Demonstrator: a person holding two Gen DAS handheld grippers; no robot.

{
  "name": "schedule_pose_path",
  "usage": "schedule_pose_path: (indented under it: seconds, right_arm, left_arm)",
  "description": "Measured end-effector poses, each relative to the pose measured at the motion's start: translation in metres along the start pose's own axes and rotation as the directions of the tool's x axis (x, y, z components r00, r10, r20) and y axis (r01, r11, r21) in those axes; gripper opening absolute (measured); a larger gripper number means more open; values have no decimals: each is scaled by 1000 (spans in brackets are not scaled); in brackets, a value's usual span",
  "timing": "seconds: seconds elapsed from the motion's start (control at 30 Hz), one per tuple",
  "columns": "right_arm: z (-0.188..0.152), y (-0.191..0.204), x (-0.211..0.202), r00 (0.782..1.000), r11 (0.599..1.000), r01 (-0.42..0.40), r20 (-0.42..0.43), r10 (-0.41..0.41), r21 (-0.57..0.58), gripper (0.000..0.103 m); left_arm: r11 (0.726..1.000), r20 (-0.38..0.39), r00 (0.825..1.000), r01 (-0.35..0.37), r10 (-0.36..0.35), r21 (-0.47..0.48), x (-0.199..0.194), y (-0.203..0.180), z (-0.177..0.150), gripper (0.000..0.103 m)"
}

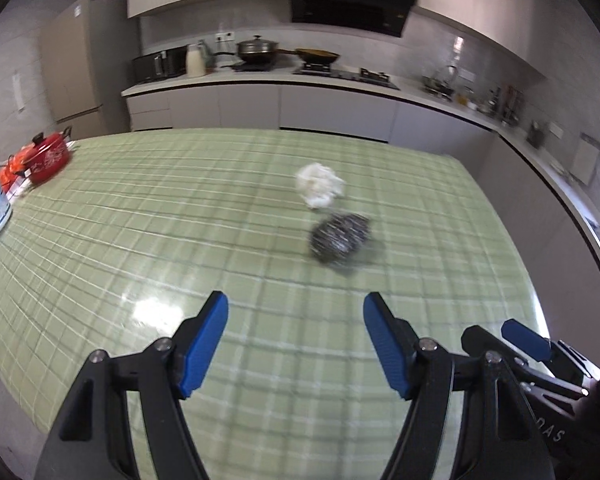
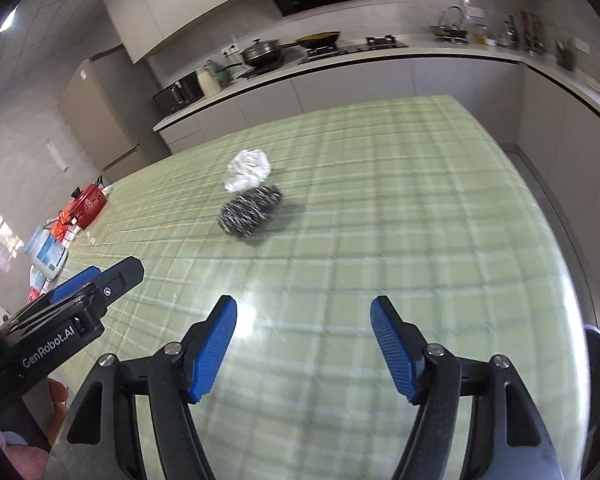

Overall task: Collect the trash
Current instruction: 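Return both tools to the island toward the tissue and steel wool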

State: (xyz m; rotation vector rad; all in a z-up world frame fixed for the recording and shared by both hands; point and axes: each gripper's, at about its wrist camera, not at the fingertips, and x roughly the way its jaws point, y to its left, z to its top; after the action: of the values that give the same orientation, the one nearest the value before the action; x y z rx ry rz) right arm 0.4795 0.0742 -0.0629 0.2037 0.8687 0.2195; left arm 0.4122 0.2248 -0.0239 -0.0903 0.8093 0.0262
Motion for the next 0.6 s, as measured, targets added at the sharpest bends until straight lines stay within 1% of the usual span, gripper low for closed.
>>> schedule_pose_path:
  seconds: [0.1,0.23,0.4,0.53,0.6]
  right_arm:
    - [15,7,22,1000,1000,-22,1,22,-10,72]
    - [37,15,50,999,999,-38,-4,38,17,72]
    - [55,29,78,1000,1000,-14,-24,14,16,73]
    - [65,45,105,999,999,31,-33,-30,28,73]
    - [68,51,120,997,997,49,-55,-47,52,73]
  left_arm:
    - [1000,-2,1000,-28,28,-11,16,15,12,72]
    - [999,-9,999,-47,47,-5,34,29,26,72]
    - [999,-14,999,-42,42,1,51,44,39,72]
    - [999,-28,999,-14,15,40,76,58,54,72]
    - [998,-38,999,3,-1,59,89,66,61,72]
